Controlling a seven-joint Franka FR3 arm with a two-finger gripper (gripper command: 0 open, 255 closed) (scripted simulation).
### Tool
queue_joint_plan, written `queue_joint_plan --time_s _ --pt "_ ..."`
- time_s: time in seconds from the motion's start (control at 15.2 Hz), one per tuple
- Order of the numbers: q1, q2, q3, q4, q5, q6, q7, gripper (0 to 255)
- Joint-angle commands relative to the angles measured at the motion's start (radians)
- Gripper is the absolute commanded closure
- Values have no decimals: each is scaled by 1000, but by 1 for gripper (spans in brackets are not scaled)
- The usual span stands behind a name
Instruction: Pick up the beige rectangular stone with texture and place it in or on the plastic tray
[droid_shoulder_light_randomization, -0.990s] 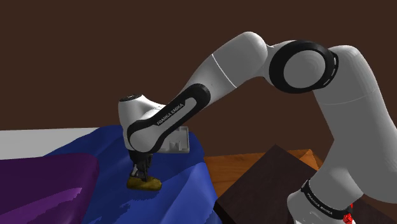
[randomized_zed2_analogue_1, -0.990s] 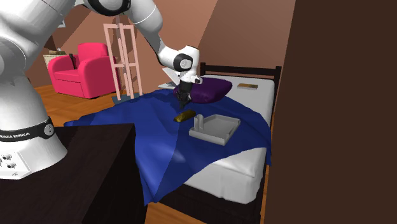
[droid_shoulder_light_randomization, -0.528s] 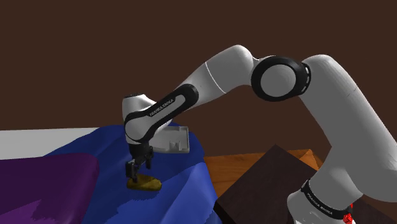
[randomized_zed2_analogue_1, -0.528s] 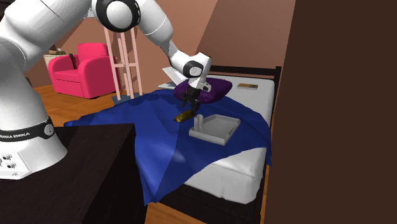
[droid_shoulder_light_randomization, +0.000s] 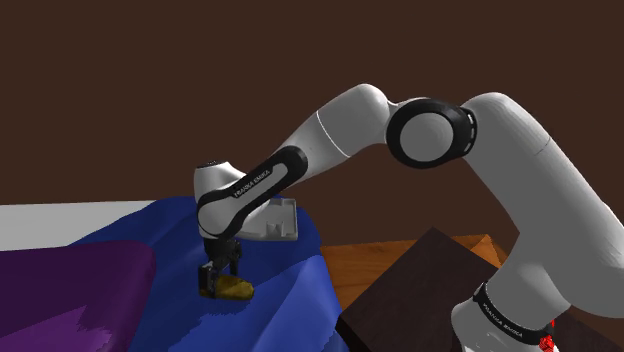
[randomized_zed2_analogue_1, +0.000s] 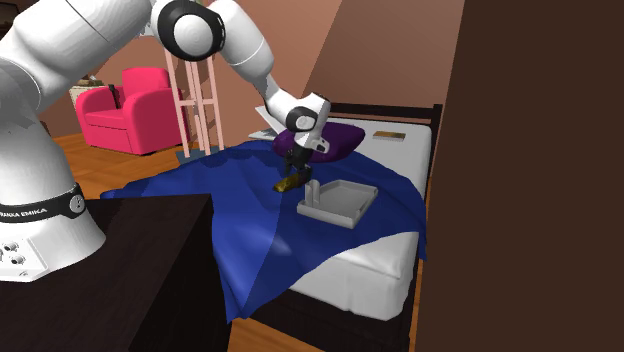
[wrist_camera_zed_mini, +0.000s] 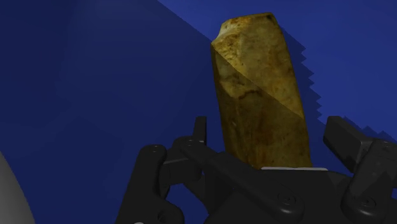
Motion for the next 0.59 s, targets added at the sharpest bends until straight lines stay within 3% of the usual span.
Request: queue_joint_plan --time_s 0.0,0.33,0.4,0.53 --pt "1 2 0 0 0 2 0 0" --pt "0 2 0 0 0 2 0 0" --pt "0 2 0 0 0 2 0 255" --pt "0 2 0 0 0 2 0 255"
